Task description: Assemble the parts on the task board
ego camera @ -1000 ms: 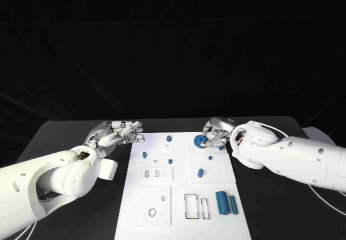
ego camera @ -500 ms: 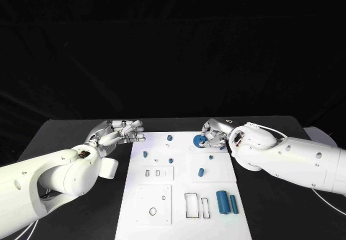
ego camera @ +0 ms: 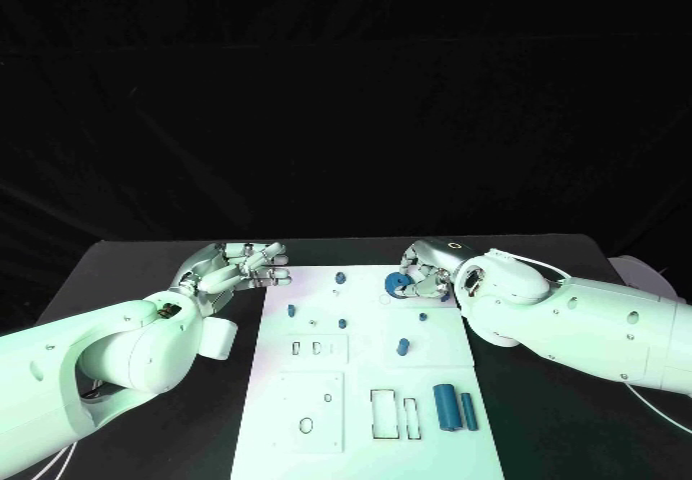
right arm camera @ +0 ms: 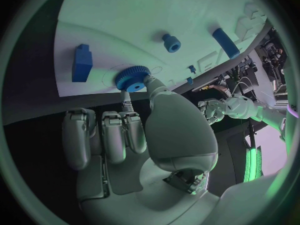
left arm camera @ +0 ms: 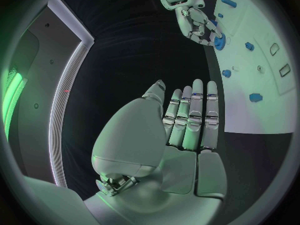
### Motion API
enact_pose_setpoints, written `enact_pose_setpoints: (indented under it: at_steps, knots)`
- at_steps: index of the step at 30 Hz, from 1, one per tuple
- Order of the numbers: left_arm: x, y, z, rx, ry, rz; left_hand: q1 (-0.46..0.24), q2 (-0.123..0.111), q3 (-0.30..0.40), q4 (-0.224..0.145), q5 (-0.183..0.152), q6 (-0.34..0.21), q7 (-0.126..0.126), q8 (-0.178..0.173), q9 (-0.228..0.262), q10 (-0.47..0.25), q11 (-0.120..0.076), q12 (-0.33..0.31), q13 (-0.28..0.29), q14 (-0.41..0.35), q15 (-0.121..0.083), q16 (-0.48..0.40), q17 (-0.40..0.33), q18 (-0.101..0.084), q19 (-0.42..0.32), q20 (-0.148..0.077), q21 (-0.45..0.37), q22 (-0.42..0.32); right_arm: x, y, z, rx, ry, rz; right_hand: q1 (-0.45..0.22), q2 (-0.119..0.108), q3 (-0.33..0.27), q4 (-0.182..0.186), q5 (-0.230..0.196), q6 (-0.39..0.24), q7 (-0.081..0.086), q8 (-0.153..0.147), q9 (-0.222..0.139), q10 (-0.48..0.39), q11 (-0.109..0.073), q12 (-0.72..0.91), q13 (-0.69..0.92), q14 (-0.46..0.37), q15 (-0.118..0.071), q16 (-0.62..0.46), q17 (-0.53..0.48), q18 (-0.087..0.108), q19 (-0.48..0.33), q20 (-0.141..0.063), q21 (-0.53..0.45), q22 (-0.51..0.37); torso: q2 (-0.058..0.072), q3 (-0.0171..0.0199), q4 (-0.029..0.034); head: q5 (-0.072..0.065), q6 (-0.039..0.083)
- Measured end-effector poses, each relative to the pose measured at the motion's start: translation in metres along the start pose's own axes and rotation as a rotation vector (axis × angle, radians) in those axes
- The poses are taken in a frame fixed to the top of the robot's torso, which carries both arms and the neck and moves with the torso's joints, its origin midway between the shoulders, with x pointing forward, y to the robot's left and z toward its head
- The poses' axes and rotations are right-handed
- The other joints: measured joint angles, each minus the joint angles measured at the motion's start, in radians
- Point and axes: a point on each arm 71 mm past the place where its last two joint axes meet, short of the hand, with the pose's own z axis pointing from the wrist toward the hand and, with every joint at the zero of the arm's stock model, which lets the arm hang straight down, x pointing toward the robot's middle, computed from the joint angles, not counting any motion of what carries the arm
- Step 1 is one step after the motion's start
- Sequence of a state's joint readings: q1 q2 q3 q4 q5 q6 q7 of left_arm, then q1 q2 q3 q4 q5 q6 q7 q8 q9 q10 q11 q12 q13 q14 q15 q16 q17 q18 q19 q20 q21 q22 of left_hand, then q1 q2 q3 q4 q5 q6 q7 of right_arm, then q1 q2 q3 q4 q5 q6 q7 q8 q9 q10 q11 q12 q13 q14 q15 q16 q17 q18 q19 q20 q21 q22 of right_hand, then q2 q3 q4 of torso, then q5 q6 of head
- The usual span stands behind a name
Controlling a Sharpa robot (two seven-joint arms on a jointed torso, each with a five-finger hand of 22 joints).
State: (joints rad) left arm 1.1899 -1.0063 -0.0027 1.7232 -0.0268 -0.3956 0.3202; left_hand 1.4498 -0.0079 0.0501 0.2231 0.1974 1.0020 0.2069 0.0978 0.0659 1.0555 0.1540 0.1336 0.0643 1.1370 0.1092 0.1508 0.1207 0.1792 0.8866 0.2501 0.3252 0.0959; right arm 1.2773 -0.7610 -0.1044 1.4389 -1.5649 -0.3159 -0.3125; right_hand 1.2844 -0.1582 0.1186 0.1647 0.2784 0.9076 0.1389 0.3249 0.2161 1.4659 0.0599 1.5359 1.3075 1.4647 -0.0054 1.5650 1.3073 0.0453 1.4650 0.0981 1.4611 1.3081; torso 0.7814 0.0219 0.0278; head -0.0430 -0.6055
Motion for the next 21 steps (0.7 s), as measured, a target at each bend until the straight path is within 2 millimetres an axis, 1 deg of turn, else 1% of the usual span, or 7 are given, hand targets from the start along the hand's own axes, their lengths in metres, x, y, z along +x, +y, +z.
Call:
enact_pose_setpoints:
  at_steps: [3, 7, 11, 13, 16, 18, 21]
  knots:
    - [0.0000, 0.0001, 0.0000, -0.001, 0.000, 0.000, 0.000, 0.000, 0.000, 0.000, 0.000, 0.000, 0.000, 0.000, 0.000, 0.000, 0.000, 0.000, 0.000, 0.000, 0.000, 0.000, 0.000, 0.000, 0.000, 0.000, 0.000, 0.000, 0.0000, 0.0002, 0.0003, 0.000, -0.001, -0.003, 0.000, 0.000, -0.003, 0.003, 0.000, 0.000, 0.000, 0.000, 0.000, 0.000, 0.000, 0.000, 0.000, 0.000, 0.000, 0.000, 0.001, 0.000, 0.000, 0.000, 0.000, 0.000, 0.000, 0.0001, -0.0002, 0.001, 0.000]
    - [-0.0001, 0.0001, 0.0000, -0.002, 0.000, -0.001, 0.000, 0.000, 0.000, 0.000, 0.000, 0.000, 0.000, 0.000, 0.000, 0.000, 0.000, 0.000, 0.000, 0.000, 0.000, 0.000, 0.000, 0.000, 0.000, 0.000, 0.000, 0.000, -0.0002, 0.0006, 0.0008, 0.000, -0.002, -0.006, 0.000, 0.000, 0.002, 0.007, 0.016, 0.000, 0.000, 0.000, 0.002, 0.000, 0.000, 0.000, 0.000, 0.000, 0.000, 0.000, 0.001, 0.000, 0.000, 0.000, 0.000, 0.000, 0.000, 0.0001, -0.0008, 0.001, -0.001]
    - [0.0000, 0.0002, 0.0000, -0.003, 0.001, -0.001, 0.000, 0.000, 0.000, 0.000, 0.000, 0.000, 0.000, 0.000, 0.000, 0.000, 0.000, 0.000, 0.000, 0.000, 0.000, 0.000, 0.000, 0.000, 0.000, 0.000, 0.000, 0.000, -0.0002, 0.0011, 0.0012, 0.000, -0.002, -0.007, 0.027, 0.027, 0.028, -0.006, 0.013, 0.013, -0.010, 0.012, 0.004, 0.000, -0.001, 0.000, 0.000, 0.001, -0.007, 0.000, 0.001, 0.000, 0.000, 0.000, 0.005, 0.000, 0.000, 0.0001, -0.0010, 0.001, -0.001]
    - [0.0000, 0.0003, 0.0000, -0.004, 0.001, -0.001, 0.000, 0.000, 0.000, 0.000, 0.000, 0.000, 0.000, 0.000, 0.000, 0.000, 0.000, 0.000, 0.000, 0.000, 0.000, 0.000, 0.000, 0.000, 0.000, 0.000, 0.000, 0.000, -0.0002, 0.0019, 0.0013, -0.001, -0.003, -0.007, 0.040, 0.040, 0.051, -0.017, 0.000, 0.024, -0.012, 0.013, 0.002, 0.001, -0.012, 0.001, 0.000, 0.004, -0.011, 0.000, 0.001, 0.000, 0.003, -0.005, 0.005, 0.000, 0.000, 0.0001, -0.0010, 0.001, -0.001]
    - [0.0000, 0.0003, 0.0000, -0.005, 0.001, -0.001, 0.000, 0.000, 0.000, 0.000, 0.000, 0.000, 0.000, 0.000, 0.000, 0.000, 0.000, 0.000, 0.000, 0.000, 0.000, 0.000, 0.000, 0.000, 0.000, 0.000, 0.000, 0.000, -0.0005, 0.0035, 0.0013, -0.004, -0.009, -0.005, 0.051, 0.051, 0.071, -0.026, -0.003, 0.031, -0.007, 0.016, 0.002, -0.002, -0.016, 0.008, 0.000, 0.002, -0.016, 0.000, 0.001, 0.000, 0.000, -0.008, 0.012, 0.000, 0.000, 0.0002, -0.0010, 0.001, -0.001]
    - [0.0000, 0.0004, 0.0000, -0.005, 0.001, -0.002, 0.000, 0.000, 0.000, 0.000, 0.000, 0.000, 0.000, 0.000, 0.000, 0.000, 0.000, 0.000, 0.000, 0.000, 0.000, 0.000, 0.000, 0.000, 0.000, 0.000, 0.000, 0.000, -0.0008, 0.0044, 0.0012, -0.005, -0.015, -0.004, 0.056, 0.056, 0.078, -0.031, 0.007, 0.032, -0.007, 0.016, 0.002, 0.002, -0.020, 0.010, 0.000, 0.002, -0.017, 0.000, 0.001, 0.000, 0.003, -0.011, 0.012, 0.000, 0.000, 0.0003, -0.0010, 0.001, -0.002]
    - [0.0000, 0.0005, 0.0000, -0.006, 0.002, -0.002, 0.000, 0.000, 0.000, 0.000, 0.000, -0.004, 0.004, -0.006, 0.000, 0.000, 0.000, 0.000, 0.000, 0.000, 0.000, 0.000, 0.000, 0.000, 0.000, 0.000, 0.000, -0.001, -0.0011, 0.0058, 0.0006, -0.009, -0.029, -0.005, 0.058, 0.058, 0.092, -0.037, 0.019, 0.036, -0.003, 0.016, 0.002, -0.001, -0.022, 0.019, 0.000, 0.002, -0.024, 0.000, 0.001, 0.000, 0.000, -0.014, 0.016, 0.000, 0.000, 0.0003, -0.0010, 0.001, -0.002]
